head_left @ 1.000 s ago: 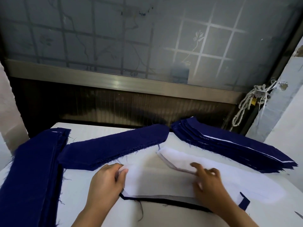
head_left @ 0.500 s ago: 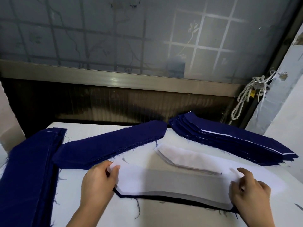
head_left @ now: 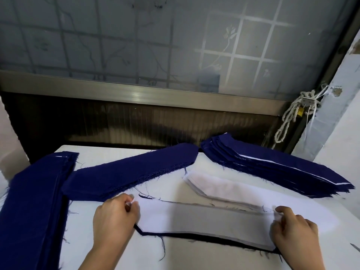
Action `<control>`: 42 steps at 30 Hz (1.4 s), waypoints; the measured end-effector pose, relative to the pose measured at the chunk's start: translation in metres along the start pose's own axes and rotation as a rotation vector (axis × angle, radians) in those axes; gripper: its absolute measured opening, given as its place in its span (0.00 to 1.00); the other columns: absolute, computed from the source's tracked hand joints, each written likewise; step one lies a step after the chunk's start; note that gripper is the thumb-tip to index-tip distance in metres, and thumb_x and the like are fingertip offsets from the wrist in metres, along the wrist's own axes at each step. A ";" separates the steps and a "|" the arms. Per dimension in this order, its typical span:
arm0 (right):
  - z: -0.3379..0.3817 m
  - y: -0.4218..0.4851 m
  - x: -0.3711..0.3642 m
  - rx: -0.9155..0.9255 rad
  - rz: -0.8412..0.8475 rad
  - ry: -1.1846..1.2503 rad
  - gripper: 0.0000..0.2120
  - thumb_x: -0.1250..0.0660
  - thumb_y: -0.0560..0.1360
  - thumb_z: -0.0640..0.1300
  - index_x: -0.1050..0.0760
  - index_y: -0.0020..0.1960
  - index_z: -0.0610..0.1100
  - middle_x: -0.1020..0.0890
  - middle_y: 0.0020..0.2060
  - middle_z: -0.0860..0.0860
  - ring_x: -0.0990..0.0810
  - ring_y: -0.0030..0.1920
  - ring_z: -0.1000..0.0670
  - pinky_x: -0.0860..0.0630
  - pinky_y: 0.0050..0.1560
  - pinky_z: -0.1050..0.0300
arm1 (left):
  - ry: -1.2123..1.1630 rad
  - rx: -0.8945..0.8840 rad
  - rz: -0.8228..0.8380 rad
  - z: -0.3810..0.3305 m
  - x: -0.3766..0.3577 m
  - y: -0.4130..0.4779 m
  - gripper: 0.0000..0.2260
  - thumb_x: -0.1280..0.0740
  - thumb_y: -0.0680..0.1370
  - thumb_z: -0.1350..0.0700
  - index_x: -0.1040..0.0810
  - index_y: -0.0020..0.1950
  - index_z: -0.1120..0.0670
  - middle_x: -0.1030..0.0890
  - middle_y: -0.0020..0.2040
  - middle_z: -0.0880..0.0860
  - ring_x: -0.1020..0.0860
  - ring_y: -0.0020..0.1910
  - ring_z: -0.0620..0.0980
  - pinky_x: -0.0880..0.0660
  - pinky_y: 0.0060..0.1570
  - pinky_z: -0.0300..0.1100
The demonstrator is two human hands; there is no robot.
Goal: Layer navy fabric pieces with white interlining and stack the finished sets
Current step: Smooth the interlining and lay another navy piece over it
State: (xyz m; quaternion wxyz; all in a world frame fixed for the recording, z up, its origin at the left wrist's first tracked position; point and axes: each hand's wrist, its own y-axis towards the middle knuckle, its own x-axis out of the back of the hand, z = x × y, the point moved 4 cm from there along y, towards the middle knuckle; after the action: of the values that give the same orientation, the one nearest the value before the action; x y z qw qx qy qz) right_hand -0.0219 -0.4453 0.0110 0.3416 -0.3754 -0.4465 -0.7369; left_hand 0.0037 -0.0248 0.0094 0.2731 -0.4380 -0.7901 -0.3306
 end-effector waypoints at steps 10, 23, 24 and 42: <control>-0.003 0.004 0.002 -0.074 -0.065 -0.044 0.19 0.28 0.61 0.30 0.21 0.52 0.36 0.19 0.45 0.39 0.21 0.48 0.35 0.35 0.54 0.42 | 0.270 -0.092 -0.103 -0.012 0.009 -0.003 0.13 0.27 0.66 0.69 0.20 0.49 0.62 0.20 0.40 0.59 0.24 0.39 0.62 0.31 0.41 0.54; 0.001 0.011 0.010 -0.060 0.158 -0.255 0.14 0.45 0.76 0.52 0.33 0.61 0.58 0.26 0.56 0.58 0.28 0.59 0.55 0.34 0.63 0.55 | 0.662 0.058 0.013 0.039 0.066 0.105 0.13 0.38 0.81 0.47 0.20 0.59 0.53 0.21 0.56 0.53 0.25 0.58 0.55 0.28 0.55 0.48; 0.001 0.012 0.009 -0.058 0.162 -0.256 0.13 0.45 0.76 0.52 0.34 0.60 0.59 0.27 0.56 0.58 0.28 0.59 0.55 0.34 0.62 0.55 | 0.639 0.061 0.011 0.042 0.065 0.106 0.12 0.37 0.81 0.48 0.19 0.58 0.53 0.20 0.54 0.53 0.25 0.57 0.54 0.28 0.54 0.48; 0.001 0.009 0.005 0.012 0.129 -0.282 0.11 0.46 0.76 0.54 0.32 0.57 0.61 0.27 0.56 0.58 0.27 0.58 0.55 0.33 0.61 0.57 | 0.299 -0.201 0.122 0.043 0.047 0.093 0.09 0.31 0.77 0.54 0.19 0.37 0.50 0.23 0.64 0.49 0.24 0.60 0.50 0.27 0.56 0.45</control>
State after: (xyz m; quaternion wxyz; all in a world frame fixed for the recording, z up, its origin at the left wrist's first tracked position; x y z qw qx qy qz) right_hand -0.0164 -0.4484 0.0195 0.3242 -0.5010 -0.4695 -0.6507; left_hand 0.0567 0.0686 0.0422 0.3618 -0.4563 -0.6756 -0.4521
